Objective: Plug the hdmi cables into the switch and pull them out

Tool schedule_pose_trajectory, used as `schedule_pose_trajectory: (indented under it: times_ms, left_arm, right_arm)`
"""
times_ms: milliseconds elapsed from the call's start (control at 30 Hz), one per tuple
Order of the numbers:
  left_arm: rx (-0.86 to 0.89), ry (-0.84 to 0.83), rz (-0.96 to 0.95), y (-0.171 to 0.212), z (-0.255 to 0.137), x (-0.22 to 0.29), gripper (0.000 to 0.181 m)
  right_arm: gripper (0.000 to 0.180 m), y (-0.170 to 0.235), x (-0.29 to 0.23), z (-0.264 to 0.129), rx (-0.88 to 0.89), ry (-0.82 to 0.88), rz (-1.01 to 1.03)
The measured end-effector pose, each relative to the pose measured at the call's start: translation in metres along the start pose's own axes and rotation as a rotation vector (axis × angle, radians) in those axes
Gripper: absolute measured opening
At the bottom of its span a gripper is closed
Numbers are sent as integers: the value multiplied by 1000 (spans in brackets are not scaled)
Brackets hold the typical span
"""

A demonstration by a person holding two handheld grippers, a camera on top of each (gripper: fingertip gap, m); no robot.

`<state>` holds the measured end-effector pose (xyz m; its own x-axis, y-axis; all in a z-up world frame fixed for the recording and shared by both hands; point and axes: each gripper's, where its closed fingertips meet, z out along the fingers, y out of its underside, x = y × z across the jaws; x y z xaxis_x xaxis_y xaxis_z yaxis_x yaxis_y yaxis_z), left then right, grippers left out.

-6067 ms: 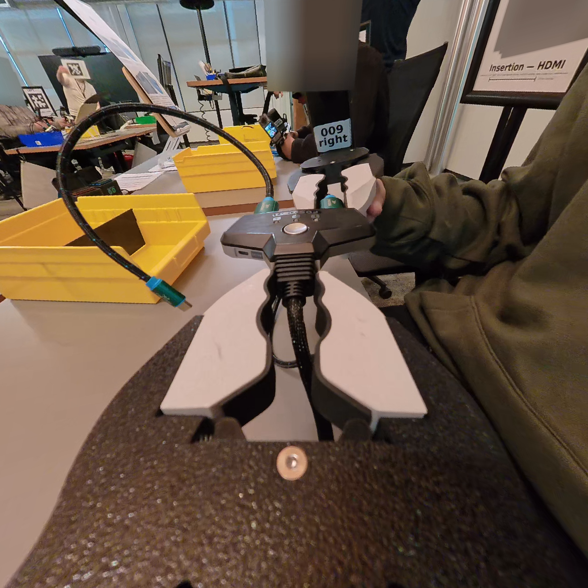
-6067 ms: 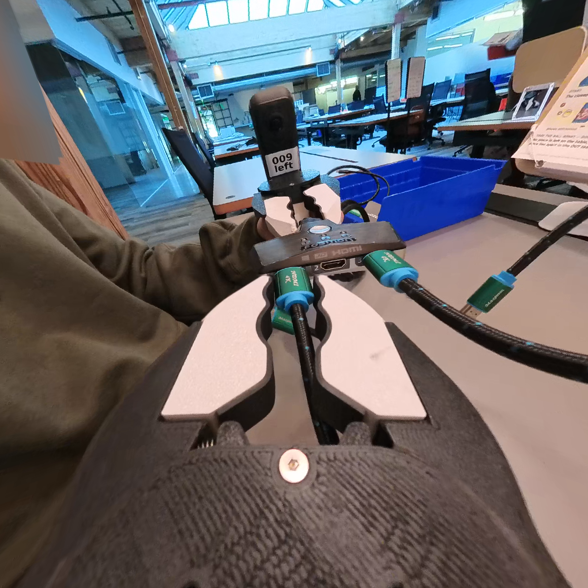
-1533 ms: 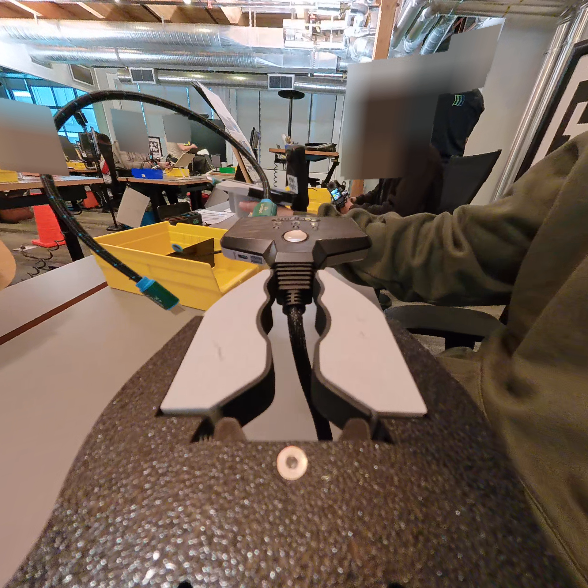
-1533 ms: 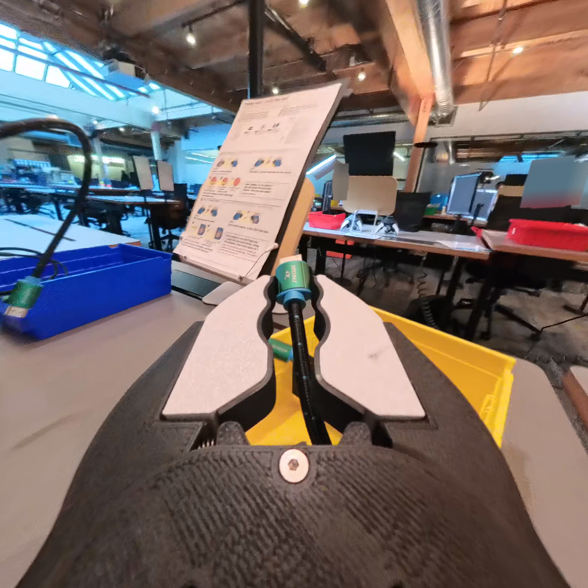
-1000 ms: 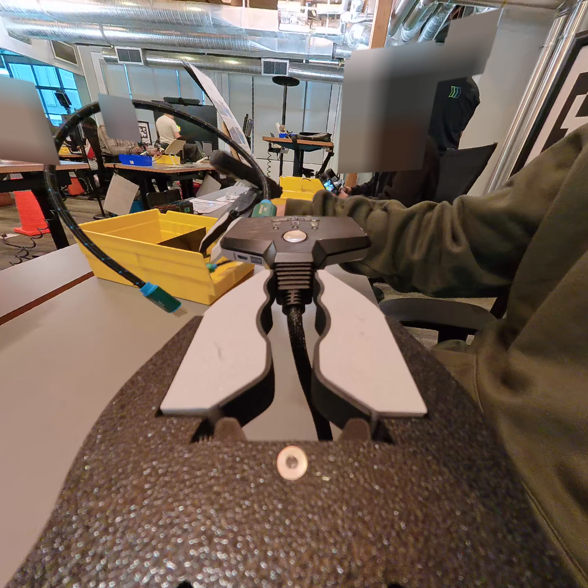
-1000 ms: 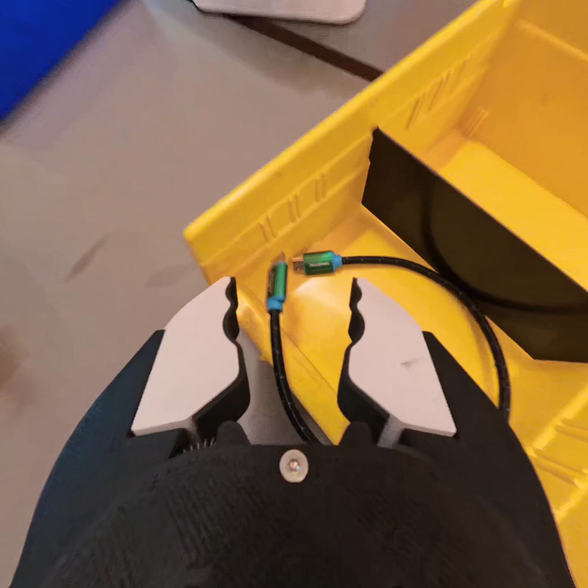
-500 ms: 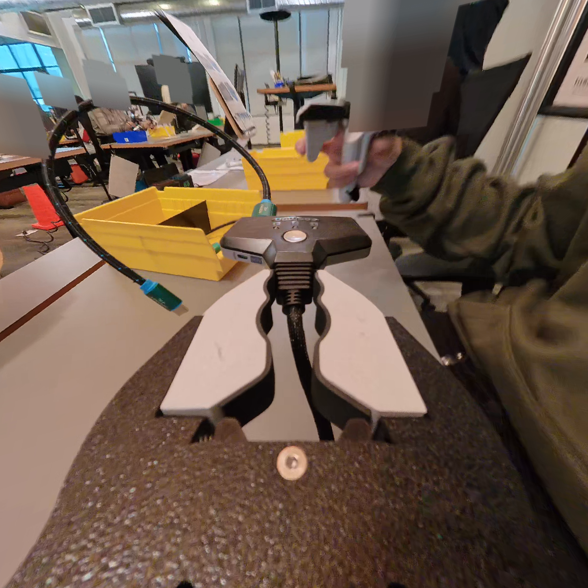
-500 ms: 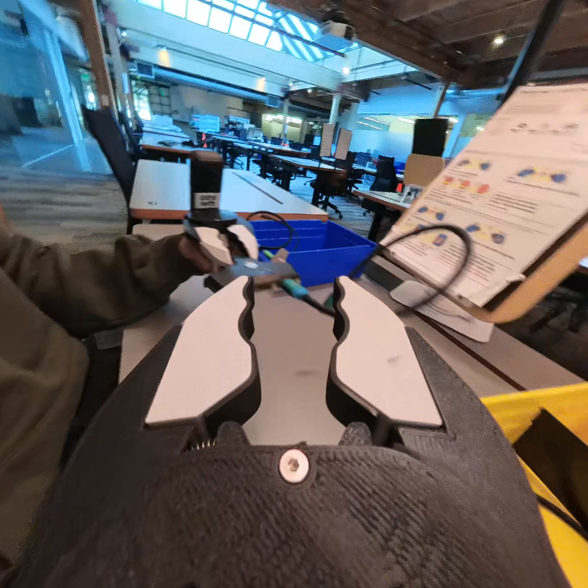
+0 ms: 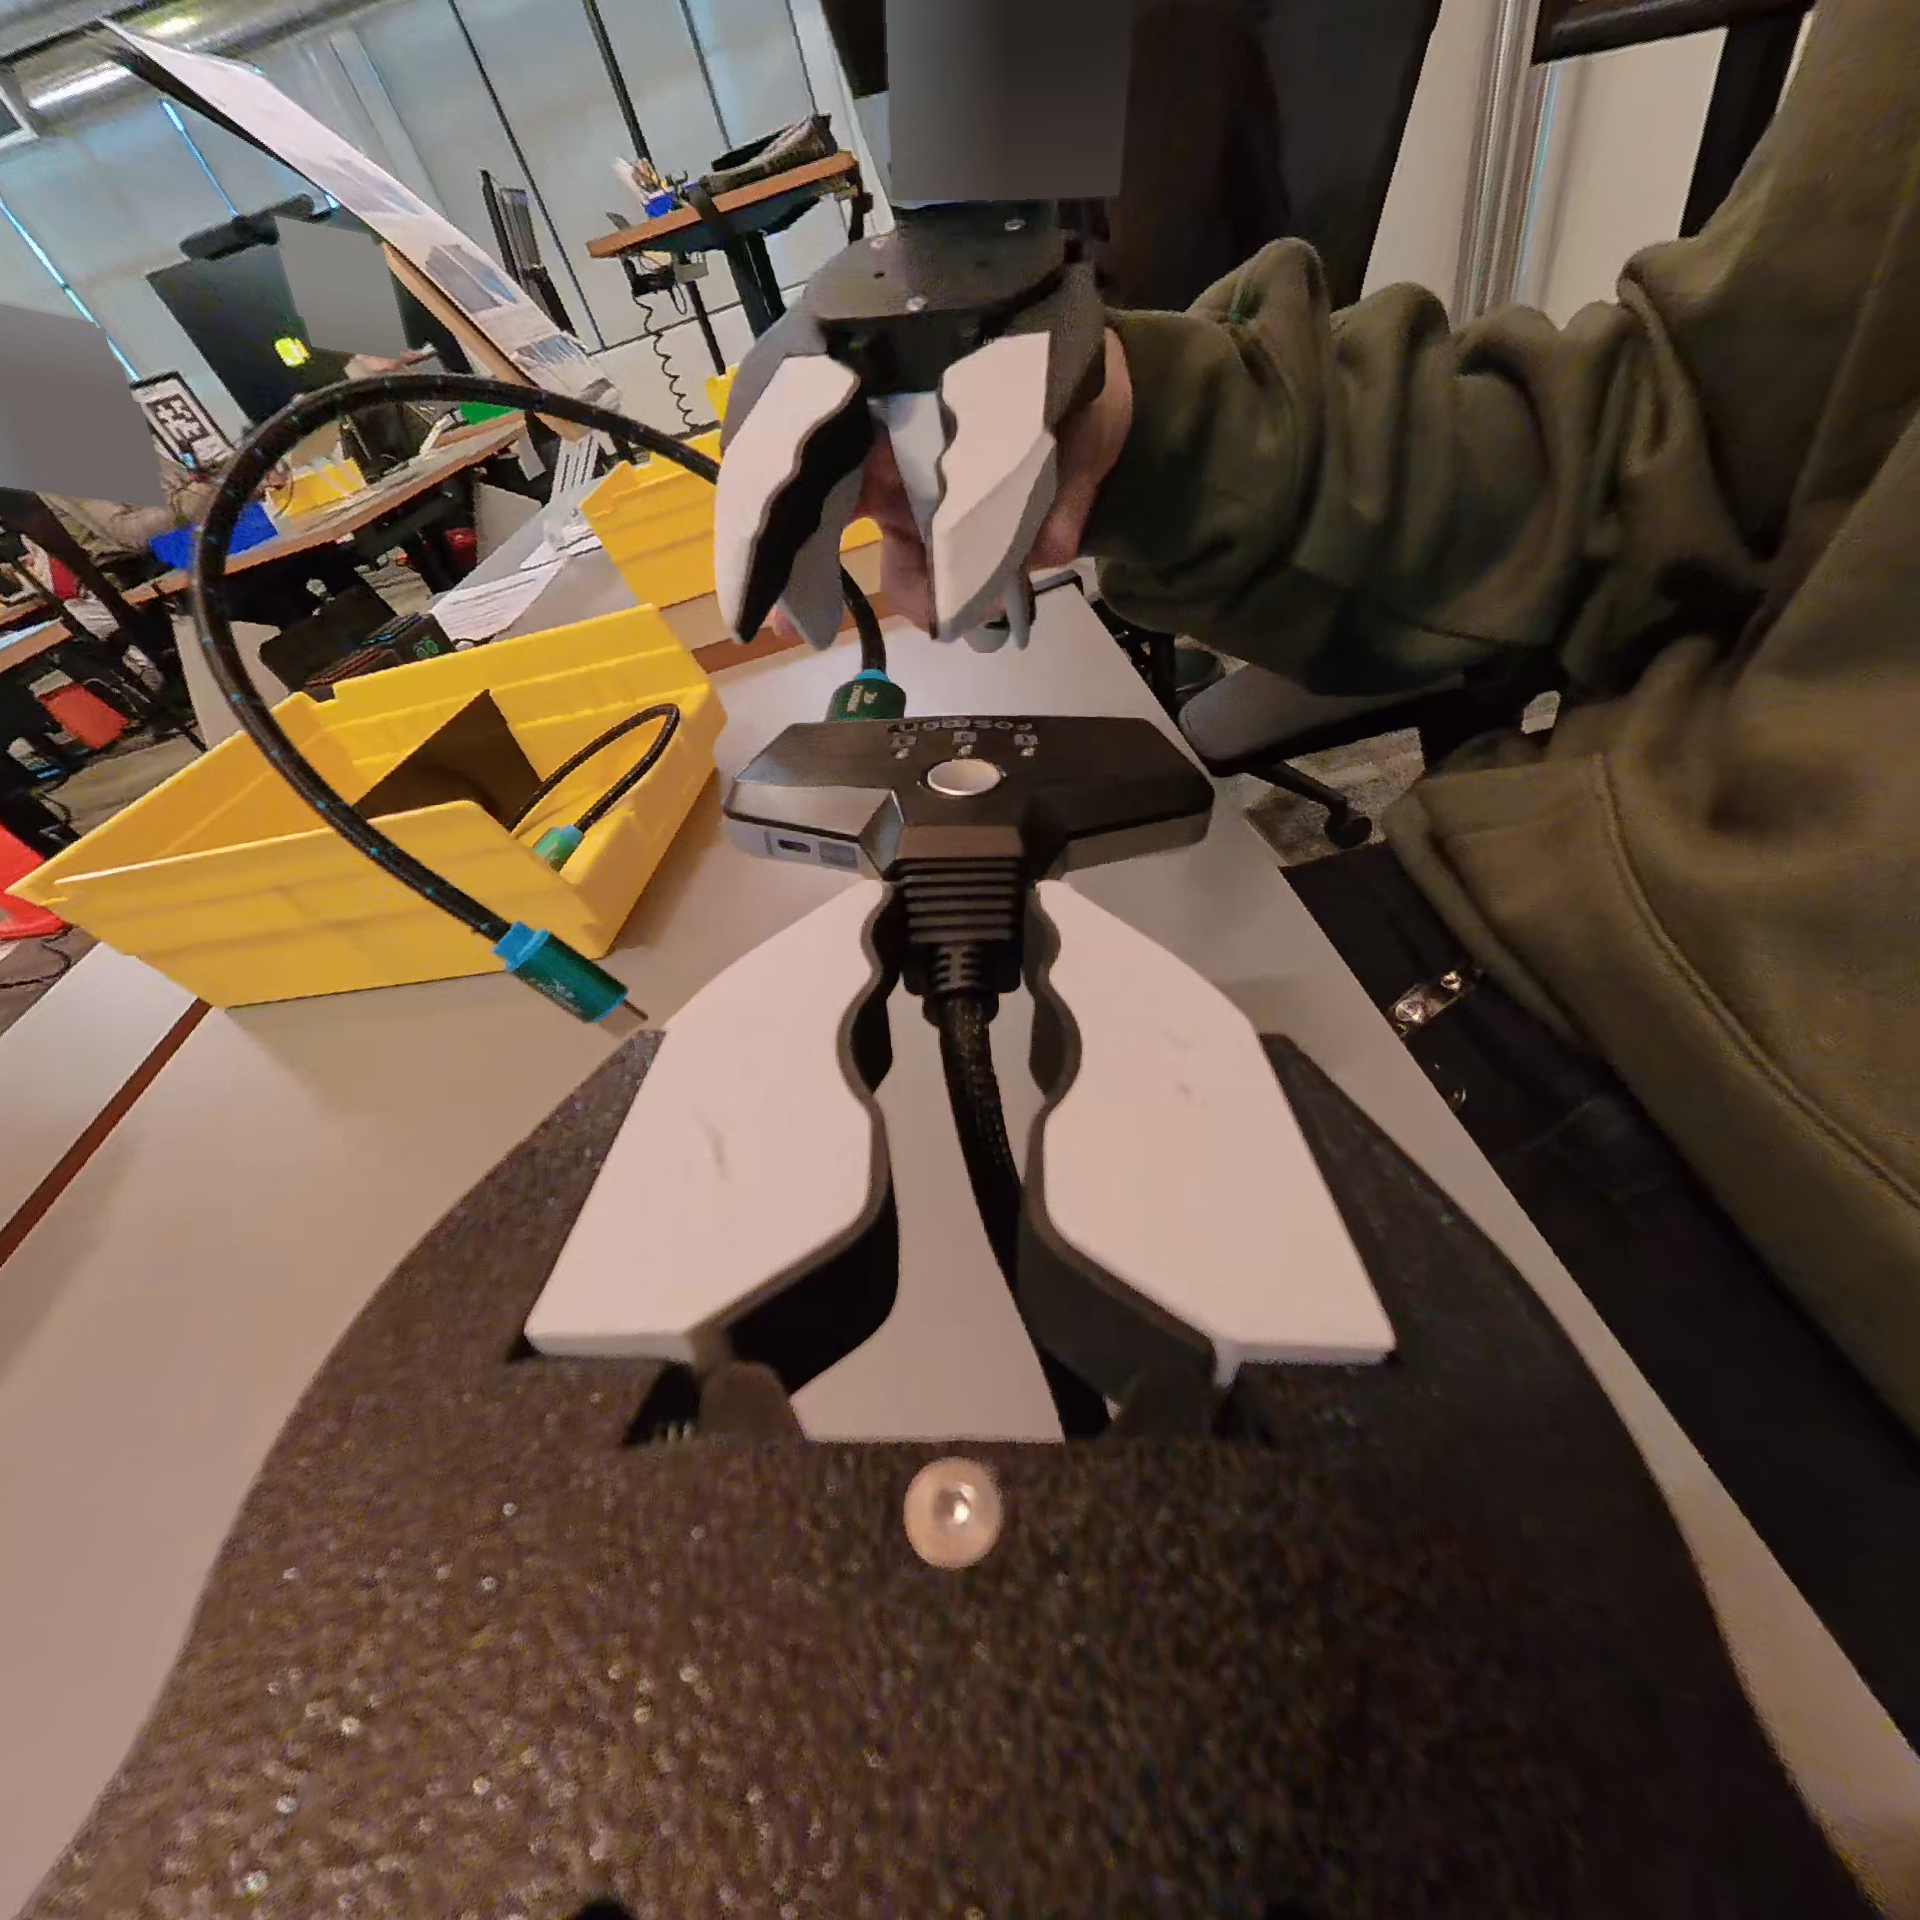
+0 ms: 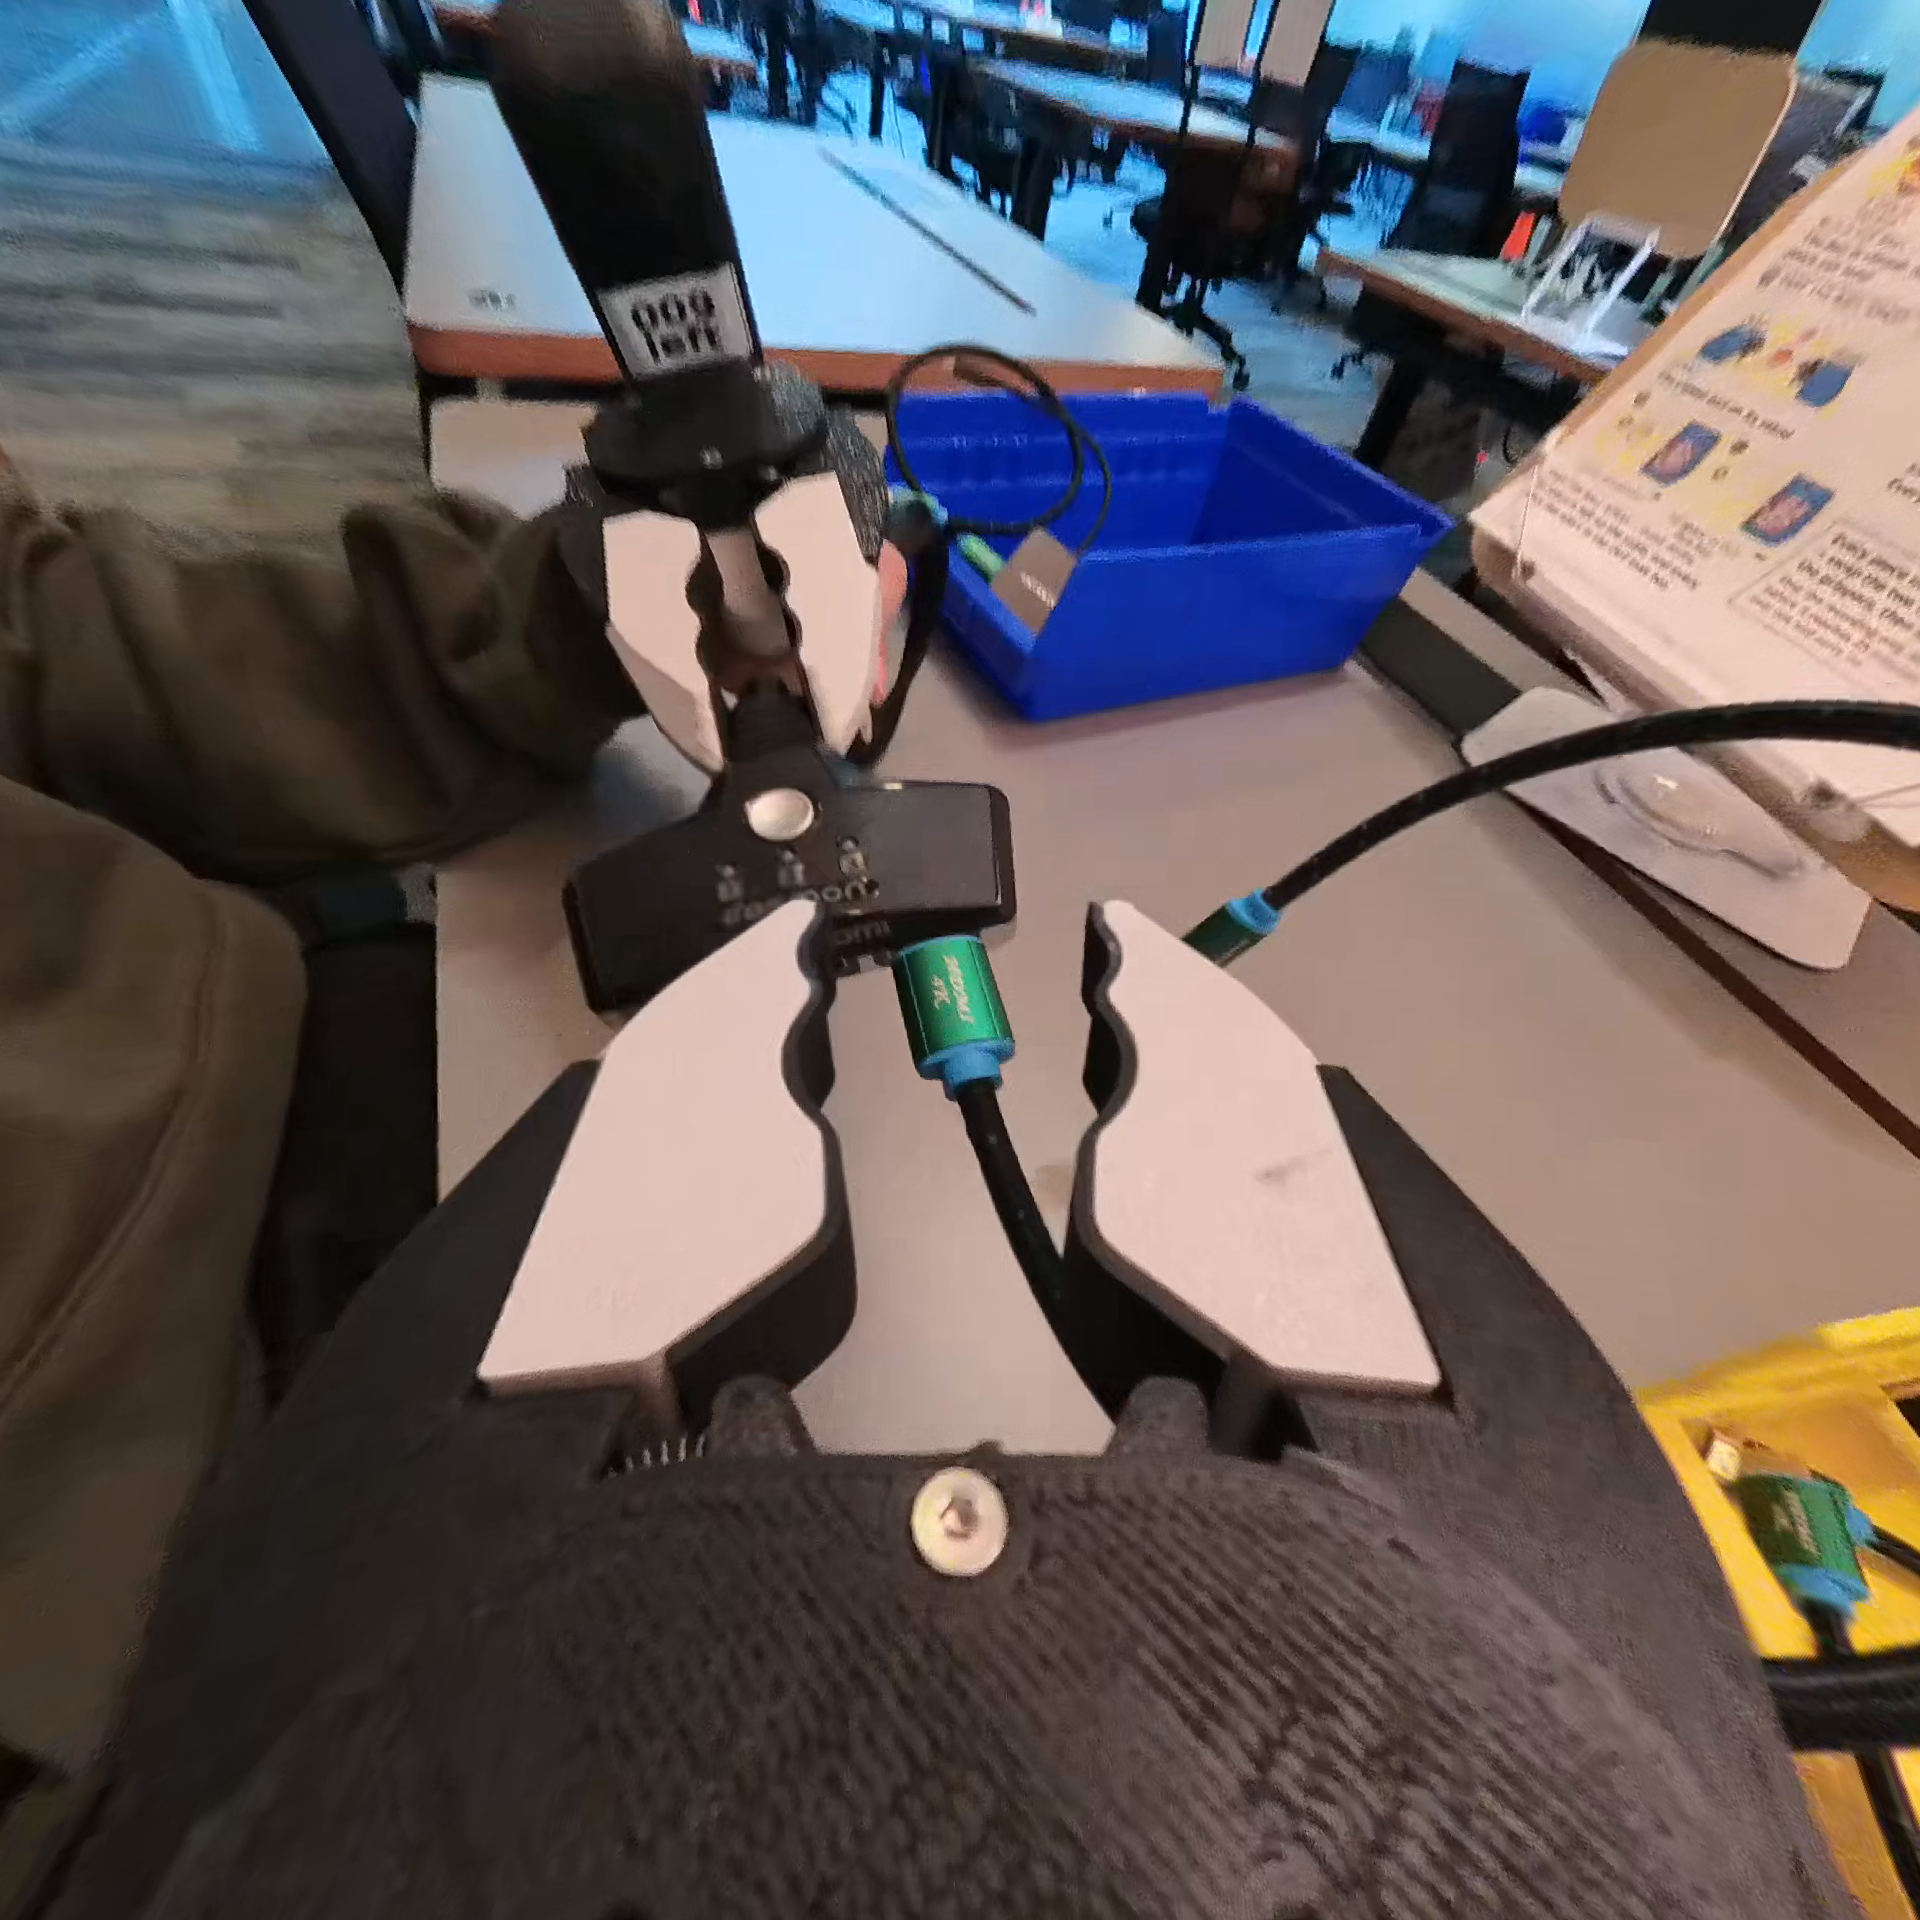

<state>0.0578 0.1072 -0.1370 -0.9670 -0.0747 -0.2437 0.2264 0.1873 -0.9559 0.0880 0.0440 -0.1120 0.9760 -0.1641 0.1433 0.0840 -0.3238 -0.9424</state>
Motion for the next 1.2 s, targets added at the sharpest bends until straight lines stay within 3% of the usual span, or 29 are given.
schedule_pose_trajectory:
  times_ms: [133, 367, 500, 833, 1200]
  left_arm:
    - [0, 18, 13, 1, 1, 3, 21]
    - [19, 15, 28, -1, -1, 3, 21]
    - [17, 21, 28, 1, 0, 4, 21]
    - [39, 40, 24, 0, -2, 6, 21]
    - [-5, 23, -63, 4, 6, 5, 23]
  right_arm:
    - [44, 16, -1, 3, -82, -17, 2]
    - [26, 28, -5, 9, -128, -58, -34]
    - [22, 28, -8, 13, -88, -76, -26]
    - [21, 28, -13, 14, -84, -91, -16]
    - [20, 23, -11, 3, -128, 15, -146]
